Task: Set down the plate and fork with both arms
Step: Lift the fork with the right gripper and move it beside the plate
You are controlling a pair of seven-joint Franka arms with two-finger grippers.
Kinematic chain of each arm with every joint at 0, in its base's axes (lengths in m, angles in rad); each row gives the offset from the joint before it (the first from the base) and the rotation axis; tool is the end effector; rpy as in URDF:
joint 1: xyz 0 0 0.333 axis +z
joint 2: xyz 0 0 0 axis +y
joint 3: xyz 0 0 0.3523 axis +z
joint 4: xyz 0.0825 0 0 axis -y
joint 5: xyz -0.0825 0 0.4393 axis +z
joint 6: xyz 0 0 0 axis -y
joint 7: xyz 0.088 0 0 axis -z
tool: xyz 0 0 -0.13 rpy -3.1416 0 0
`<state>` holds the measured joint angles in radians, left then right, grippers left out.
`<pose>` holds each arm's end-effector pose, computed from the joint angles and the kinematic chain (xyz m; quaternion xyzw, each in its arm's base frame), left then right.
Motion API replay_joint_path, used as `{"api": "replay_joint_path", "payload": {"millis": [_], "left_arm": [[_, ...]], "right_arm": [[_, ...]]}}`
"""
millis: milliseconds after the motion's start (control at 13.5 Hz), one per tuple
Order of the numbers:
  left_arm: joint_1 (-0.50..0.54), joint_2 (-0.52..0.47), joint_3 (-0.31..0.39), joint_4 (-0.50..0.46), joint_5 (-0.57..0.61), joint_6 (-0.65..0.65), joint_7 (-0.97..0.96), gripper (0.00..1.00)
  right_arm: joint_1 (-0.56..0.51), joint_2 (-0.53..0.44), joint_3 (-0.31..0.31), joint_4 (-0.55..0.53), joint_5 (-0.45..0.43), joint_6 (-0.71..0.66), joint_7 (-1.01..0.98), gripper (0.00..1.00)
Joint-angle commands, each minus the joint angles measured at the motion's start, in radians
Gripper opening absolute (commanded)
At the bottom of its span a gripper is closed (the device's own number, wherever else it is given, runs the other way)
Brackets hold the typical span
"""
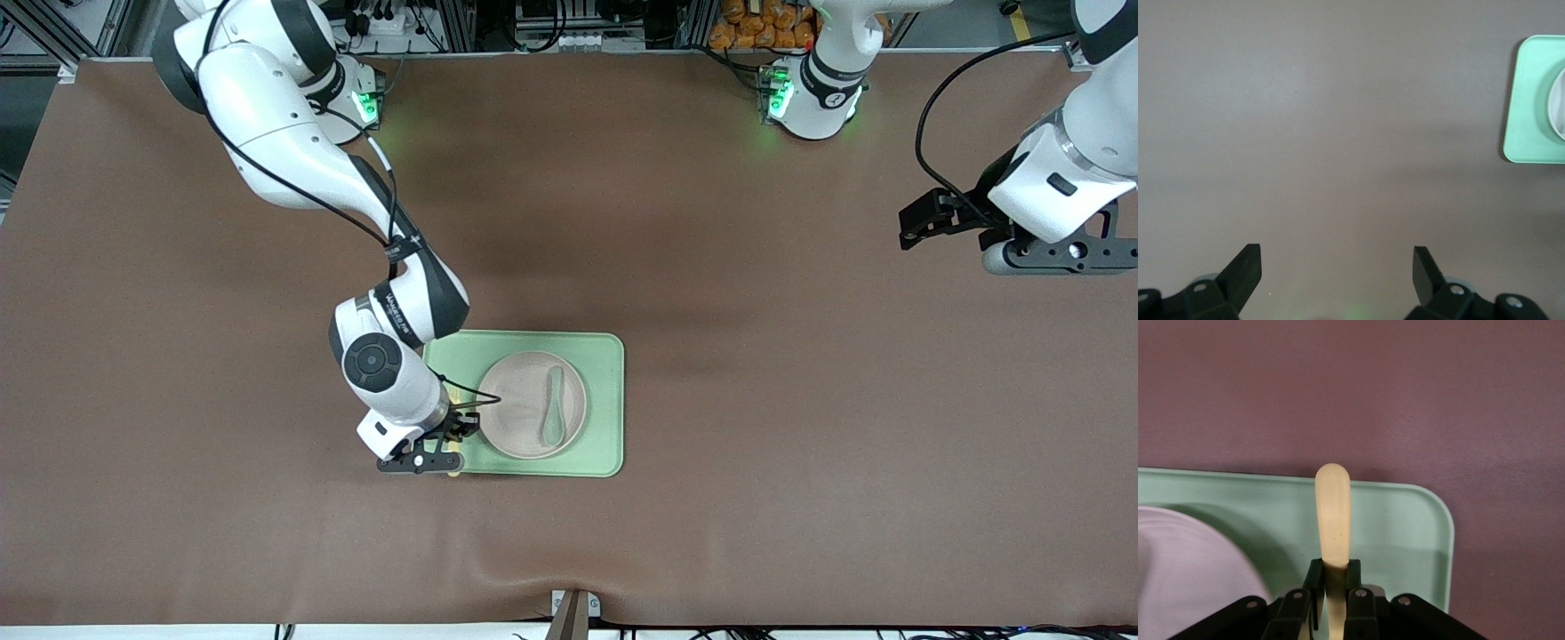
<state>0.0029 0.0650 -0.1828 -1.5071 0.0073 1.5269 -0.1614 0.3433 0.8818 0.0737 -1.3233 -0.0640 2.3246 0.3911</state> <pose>0.6171 -0.1075 0.6279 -0.9997 0.0091 0.0221 0.0015 0.7654 0.3217 0.1821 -0.9980 -0.0183 -0.0549 0.0267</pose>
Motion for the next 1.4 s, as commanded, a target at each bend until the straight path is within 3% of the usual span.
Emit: {"api": "replay_joint_path", "payload": {"millis": [0,221,369,812,886,960,1034,1107,1181,1329], "left_arm": [[0.008,-0.013,-0.006,-0.002,0.037,0.006,0.008,1.00],[-0.004,-0.014,0.019,-0.004,0.037,0.002,0.040,1.00],[-0.009,-0.014,0.026,-0.002,0.037,-0.007,0.078,1.00],[-0.026,-0.037,0.069,0.001,0.039,-0.057,0.177,1.00],[-0.027,-0.043,0.083,0.001,0.039,-0.070,0.200,1.00],[-0.027,-0.045,0.092,0.001,0.039,-0.077,0.229,1.00],[-0.032,-0.045,0.103,0.001,0.039,-0.083,0.243,1.00],[-0.029,-0.045,0.106,0.002,0.039,-0.083,0.243,1.00],[-0.026,-0.045,0.106,0.001,0.037,-0.083,0.241,1.00],[-0.021,-0.045,0.097,0.001,0.037,-0.083,0.226,1.00]], "right_arm": [[-0.029,-0.101,0.017,-0.152,0.010,0.036,-0.038,0.00],[-0.050,-0.128,0.023,-0.224,0.018,0.074,-0.028,0.00],[-0.038,-0.135,0.024,-0.234,0.061,0.078,0.008,0.00],[-0.012,-0.126,0.021,-0.271,0.064,0.140,0.046,0.00],[-0.014,-0.127,0.020,-0.269,0.062,0.137,0.043,0.09],[-0.018,-0.133,0.021,-0.267,0.062,0.127,0.040,0.39],[-0.020,-0.138,0.020,-0.263,0.062,0.125,0.041,0.75],[-0.021,-0.148,0.020,-0.258,0.062,0.125,0.042,0.92],[-0.020,-0.155,0.020,-0.254,0.062,0.125,0.042,1.00],[-0.021,-0.179,0.018,-0.209,0.064,0.061,0.042,1.00]]}}
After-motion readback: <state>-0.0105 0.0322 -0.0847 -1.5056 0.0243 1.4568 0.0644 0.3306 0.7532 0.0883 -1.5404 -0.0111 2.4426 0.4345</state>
